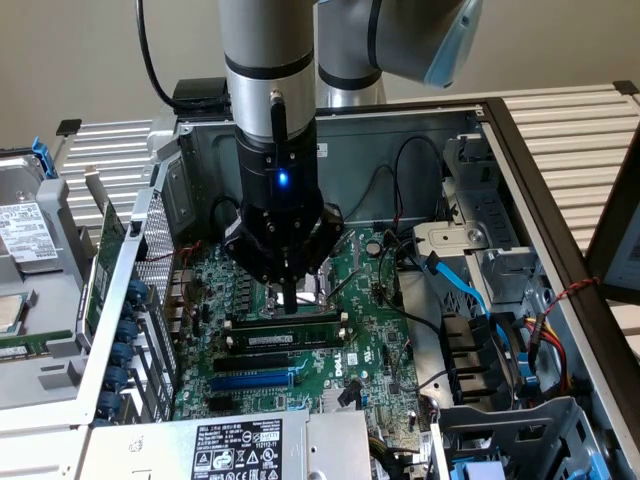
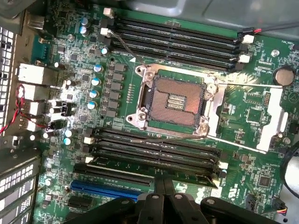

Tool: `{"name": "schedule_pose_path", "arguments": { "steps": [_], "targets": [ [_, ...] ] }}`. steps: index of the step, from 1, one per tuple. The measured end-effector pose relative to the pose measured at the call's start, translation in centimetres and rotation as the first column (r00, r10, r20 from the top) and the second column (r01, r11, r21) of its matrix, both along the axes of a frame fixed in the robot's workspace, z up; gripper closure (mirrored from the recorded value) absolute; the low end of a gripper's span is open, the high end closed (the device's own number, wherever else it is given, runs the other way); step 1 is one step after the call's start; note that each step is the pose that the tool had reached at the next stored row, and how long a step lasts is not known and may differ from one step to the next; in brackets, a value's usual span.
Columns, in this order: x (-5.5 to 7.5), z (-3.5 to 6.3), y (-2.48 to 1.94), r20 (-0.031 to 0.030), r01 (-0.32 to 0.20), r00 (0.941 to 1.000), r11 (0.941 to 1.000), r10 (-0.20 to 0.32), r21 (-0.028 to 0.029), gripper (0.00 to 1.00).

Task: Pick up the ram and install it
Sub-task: 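Press down the ram until it locks into place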

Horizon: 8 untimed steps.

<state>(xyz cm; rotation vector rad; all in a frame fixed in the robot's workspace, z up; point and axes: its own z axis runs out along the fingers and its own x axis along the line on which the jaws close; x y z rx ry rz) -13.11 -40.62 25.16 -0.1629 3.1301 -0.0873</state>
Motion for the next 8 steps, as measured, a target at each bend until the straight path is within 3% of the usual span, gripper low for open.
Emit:
{"name": "schedule_pose_path", "arguments": {
  "steps": [2,8],
  "targets": [
    [0.00,-0.02,0.00,0.0001,0.109,0.9941,0.9941,-0.109,0.0001,0.89],
    [0.00,-0.02,0.00,0.0001,0.120,0.9927,0.9927,-0.120,0.0001,0.89]
  ]
}}
